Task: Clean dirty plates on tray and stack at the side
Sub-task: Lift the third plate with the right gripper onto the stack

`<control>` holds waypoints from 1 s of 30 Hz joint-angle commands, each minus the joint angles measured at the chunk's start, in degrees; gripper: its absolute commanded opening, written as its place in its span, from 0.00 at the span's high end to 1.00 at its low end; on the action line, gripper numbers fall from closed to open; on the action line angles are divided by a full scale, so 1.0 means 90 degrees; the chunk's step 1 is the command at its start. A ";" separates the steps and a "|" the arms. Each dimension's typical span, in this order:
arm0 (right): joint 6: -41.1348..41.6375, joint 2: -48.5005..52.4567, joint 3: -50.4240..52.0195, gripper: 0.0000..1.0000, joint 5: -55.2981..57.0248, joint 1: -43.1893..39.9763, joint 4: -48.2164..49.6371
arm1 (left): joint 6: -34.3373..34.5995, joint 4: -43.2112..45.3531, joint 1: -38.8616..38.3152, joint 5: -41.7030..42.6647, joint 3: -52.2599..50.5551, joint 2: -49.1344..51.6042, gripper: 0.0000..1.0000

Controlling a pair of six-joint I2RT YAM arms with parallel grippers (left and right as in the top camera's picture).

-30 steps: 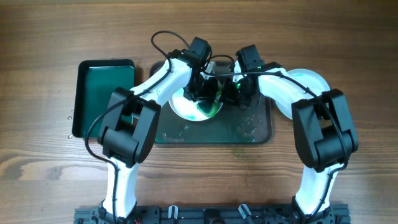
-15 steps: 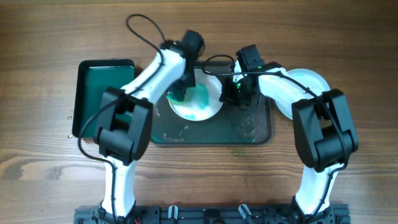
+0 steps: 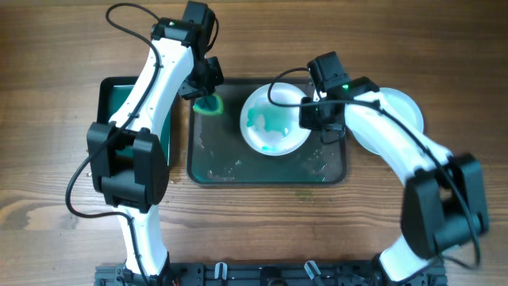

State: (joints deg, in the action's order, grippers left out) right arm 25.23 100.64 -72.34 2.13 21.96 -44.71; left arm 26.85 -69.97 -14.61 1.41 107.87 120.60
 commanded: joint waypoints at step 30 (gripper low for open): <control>-0.0138 -0.1292 -0.0002 0.96 0.6433 0.2676 -0.0964 | -0.0121 0.0158 -0.0061 0.0151 0.0100 -0.0185 0.96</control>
State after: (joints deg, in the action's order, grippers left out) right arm 24.12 90.41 -72.34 78.22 48.71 -53.56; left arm 26.83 -68.79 -14.94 1.69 107.90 120.60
